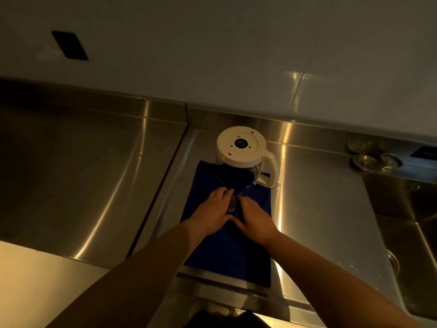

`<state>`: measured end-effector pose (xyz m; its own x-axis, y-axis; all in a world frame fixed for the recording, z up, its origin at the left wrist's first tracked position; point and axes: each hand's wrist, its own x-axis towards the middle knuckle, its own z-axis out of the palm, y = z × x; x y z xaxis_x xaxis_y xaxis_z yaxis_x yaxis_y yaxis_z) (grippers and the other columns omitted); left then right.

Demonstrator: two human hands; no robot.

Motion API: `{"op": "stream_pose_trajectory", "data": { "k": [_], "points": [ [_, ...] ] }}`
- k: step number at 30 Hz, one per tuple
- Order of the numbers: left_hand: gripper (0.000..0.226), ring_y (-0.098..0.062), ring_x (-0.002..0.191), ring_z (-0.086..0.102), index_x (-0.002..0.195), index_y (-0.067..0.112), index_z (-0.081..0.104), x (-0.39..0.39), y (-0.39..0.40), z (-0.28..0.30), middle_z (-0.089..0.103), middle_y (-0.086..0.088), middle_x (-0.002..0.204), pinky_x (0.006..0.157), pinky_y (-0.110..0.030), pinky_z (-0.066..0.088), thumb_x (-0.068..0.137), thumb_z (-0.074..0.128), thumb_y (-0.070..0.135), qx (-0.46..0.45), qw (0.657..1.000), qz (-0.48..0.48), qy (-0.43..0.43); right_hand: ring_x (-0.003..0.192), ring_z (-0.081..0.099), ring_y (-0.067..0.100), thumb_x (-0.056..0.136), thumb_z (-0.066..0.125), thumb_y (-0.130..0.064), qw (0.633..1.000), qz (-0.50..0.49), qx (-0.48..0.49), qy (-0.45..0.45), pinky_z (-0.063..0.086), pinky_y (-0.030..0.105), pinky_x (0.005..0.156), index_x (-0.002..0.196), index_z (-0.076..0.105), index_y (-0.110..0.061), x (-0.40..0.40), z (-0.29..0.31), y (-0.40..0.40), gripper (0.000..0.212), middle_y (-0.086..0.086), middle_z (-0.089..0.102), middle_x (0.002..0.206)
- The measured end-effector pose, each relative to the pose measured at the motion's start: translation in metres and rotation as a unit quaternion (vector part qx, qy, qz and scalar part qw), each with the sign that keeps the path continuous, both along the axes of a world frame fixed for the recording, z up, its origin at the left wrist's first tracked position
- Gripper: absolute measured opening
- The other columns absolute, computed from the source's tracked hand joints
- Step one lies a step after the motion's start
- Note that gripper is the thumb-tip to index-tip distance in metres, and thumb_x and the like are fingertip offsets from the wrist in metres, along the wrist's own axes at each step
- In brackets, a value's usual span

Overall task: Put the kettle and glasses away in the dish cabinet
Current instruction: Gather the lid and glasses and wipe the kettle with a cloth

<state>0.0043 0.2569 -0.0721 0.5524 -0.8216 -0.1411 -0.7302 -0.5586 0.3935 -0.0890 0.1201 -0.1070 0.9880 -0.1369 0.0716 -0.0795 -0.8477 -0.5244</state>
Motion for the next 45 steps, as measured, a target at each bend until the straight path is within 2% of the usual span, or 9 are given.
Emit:
{"op": "stream_pose_trajectory", "data": {
  "k": [12,16,22,25,29,33,36,40,45],
  "points": [
    [0.076,-0.024,0.138,0.022,0.15,0.013,0.013,-0.021,0.03,0.005,0.017,-0.008,0.152,0.11,-0.033,0.03,0.092,0.057,0.033,0.016,1.0,0.018,-0.009,0.11,0.052,0.016,0.087,0.053,-0.055,0.998,0.062,-0.004,-0.005,0.046,0.027,0.086,0.137,0.037,-0.015,-0.014,0.001,0.016,0.066,0.005,0.052,0.127],
    [0.076,-0.024,0.138,0.022,0.15,0.012,0.013,-0.028,0.039,0.002,0.017,-0.008,0.152,0.11,-0.033,0.029,0.092,0.057,0.033,0.021,1.0,0.015,0.0,0.108,0.054,0.017,0.088,0.054,-0.051,0.998,0.07,0.002,0.003,0.045,0.026,0.083,0.138,0.037,-0.014,-0.021,-0.003,0.023,0.064,0.006,0.052,0.128],
    [0.075,-0.022,0.139,0.021,0.15,0.014,0.014,-0.032,0.044,-0.005,0.017,-0.006,0.152,0.11,-0.032,0.03,0.092,0.057,0.034,0.002,1.0,0.019,0.008,0.111,0.053,0.015,0.09,0.054,-0.049,0.997,0.073,0.017,0.009,0.045,0.024,0.087,0.14,0.035,-0.016,-0.024,-0.008,0.028,0.063,0.005,0.051,0.13],
    [0.084,-0.02,0.141,0.018,0.151,0.016,0.009,-0.022,0.043,0.002,0.013,-0.002,0.155,0.111,-0.032,0.026,0.089,0.057,0.046,0.0,0.999,0.011,0.041,0.112,0.051,0.013,0.089,0.048,-0.057,0.995,0.101,0.002,0.018,0.042,0.022,0.09,0.14,0.033,-0.018,-0.023,-0.002,0.019,0.065,0.003,0.05,0.13],
    [0.09,-0.02,0.145,0.005,0.151,0.017,-0.001,0.008,0.023,0.02,0.0,-0.003,0.159,0.116,-0.039,0.016,0.089,0.051,0.054,-0.024,0.999,0.032,0.011,0.124,0.044,0.02,0.091,0.051,-0.048,0.993,0.107,-0.058,0.0,0.038,0.029,0.1,0.143,0.03,-0.014,-0.014,0.017,-0.013,0.066,0.007,0.042,0.14],
    [0.091,-0.025,0.145,0.002,0.151,0.016,-0.003,0.042,-0.008,0.039,-0.004,-0.007,0.158,0.117,-0.044,0.013,0.089,0.058,0.043,-0.021,0.998,0.041,-0.03,0.129,0.042,0.029,0.087,0.063,-0.032,0.99,0.03,-0.122,-0.07,0.037,0.039,0.105,0.142,0.035,-0.006,0.007,0.048,-0.045,0.067,0.016,0.04,0.143],
    [0.088,-0.028,0.145,-0.007,0.151,0.025,-0.004,0.065,-0.028,0.047,-0.013,-0.005,0.158,0.115,-0.049,0.012,0.09,0.058,0.038,-0.001,0.998,0.041,-0.046,0.132,0.038,0.034,0.082,0.07,-0.023,0.985,-0.017,-0.142,-0.095,0.038,0.046,0.106,0.141,0.037,-0.006,0.024,0.066,-0.067,0.07,0.02,0.037,0.144],
    [0.086,-0.029,0.144,-0.014,0.15,0.029,-0.002,0.087,-0.047,0.05,-0.016,-0.004,0.158,0.115,-0.049,0.012,0.09,0.058,0.041,0.037,0.997,0.024,-0.068,0.138,0.025,0.036,0.083,0.069,-0.022,0.982,-0.028,-0.173,-0.065,0.03,0.048,0.11,0.146,0.029,-0.013,0.045,0.073,-0.088,0.075,0.019,0.025,0.151],
    [0.087,-0.03,0.143,-0.017,0.15,0.031,0.0,0.101,-0.06,0.048,-0.019,-0.002,0.157,0.116,-0.051,0.014,0.088,0.058,0.046,0.058,0.996,0.009,-0.063,0.142,0.014,0.039,0.083,0.069,-0.018,0.974,0.013,-0.226,-0.02,0.025,0.053,0.112,0.148,0.026,-0.016,0.062,0.065,-0.097,0.078,0.019,0.019,0.154]
  ]
}}
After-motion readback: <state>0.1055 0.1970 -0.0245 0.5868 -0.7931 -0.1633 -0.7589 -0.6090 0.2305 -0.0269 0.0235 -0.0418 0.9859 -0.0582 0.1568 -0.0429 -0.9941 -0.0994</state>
